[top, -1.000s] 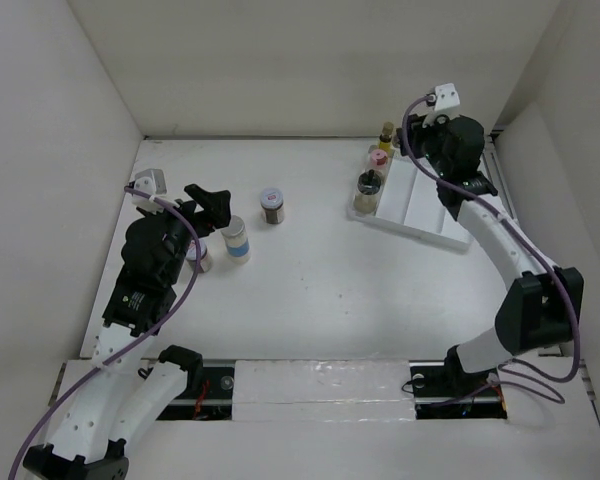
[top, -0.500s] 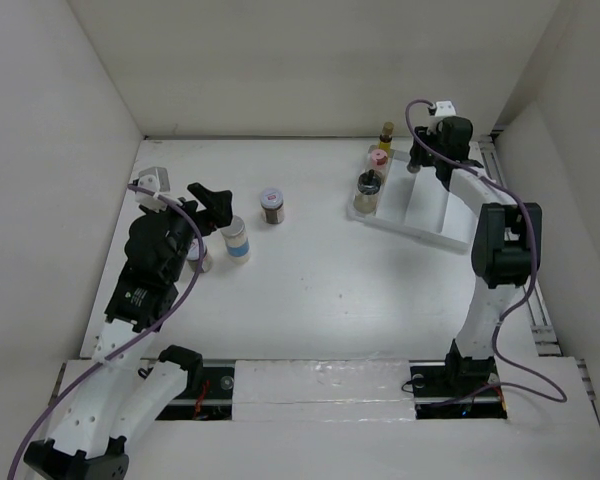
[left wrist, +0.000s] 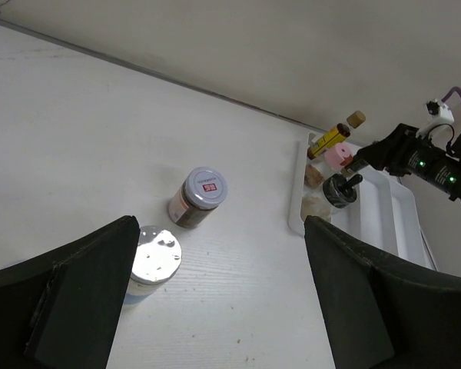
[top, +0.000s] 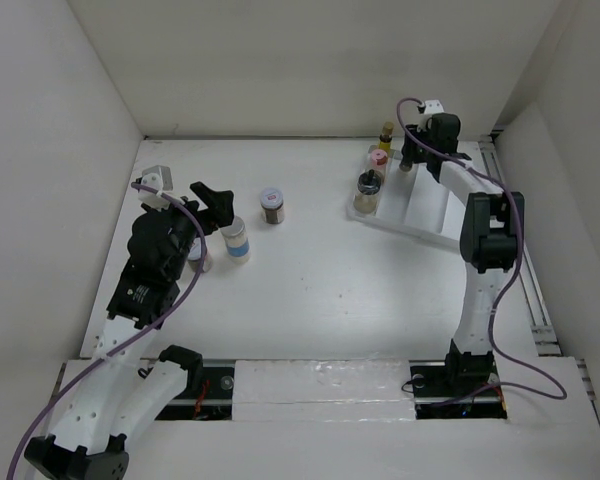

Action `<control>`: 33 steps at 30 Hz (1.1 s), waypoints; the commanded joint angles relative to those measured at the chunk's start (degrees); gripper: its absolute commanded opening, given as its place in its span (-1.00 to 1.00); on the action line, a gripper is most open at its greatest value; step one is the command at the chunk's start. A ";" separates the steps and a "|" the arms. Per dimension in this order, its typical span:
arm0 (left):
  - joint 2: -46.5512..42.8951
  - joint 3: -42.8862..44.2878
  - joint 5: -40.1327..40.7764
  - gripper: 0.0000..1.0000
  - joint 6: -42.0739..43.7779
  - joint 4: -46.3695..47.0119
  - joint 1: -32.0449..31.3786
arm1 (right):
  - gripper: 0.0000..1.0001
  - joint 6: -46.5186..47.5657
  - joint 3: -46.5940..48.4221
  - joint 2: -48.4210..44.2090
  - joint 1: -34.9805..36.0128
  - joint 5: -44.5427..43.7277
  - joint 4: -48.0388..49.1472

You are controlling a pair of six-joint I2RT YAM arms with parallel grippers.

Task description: Organize the condiment bottles

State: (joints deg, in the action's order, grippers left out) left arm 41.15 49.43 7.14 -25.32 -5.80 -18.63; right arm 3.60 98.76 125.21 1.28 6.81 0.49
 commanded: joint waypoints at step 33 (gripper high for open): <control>-2.39 -0.03 -1.34 0.70 0.98 3.08 0.18 | 0.35 -0.70 1.45 -8.65 0.39 -2.67 -6.65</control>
State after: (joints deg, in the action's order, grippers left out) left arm 39.77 49.43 6.42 -25.30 -5.45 -18.63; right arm 3.16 101.30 125.67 2.22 4.99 -10.13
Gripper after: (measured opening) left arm 0.848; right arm 0.677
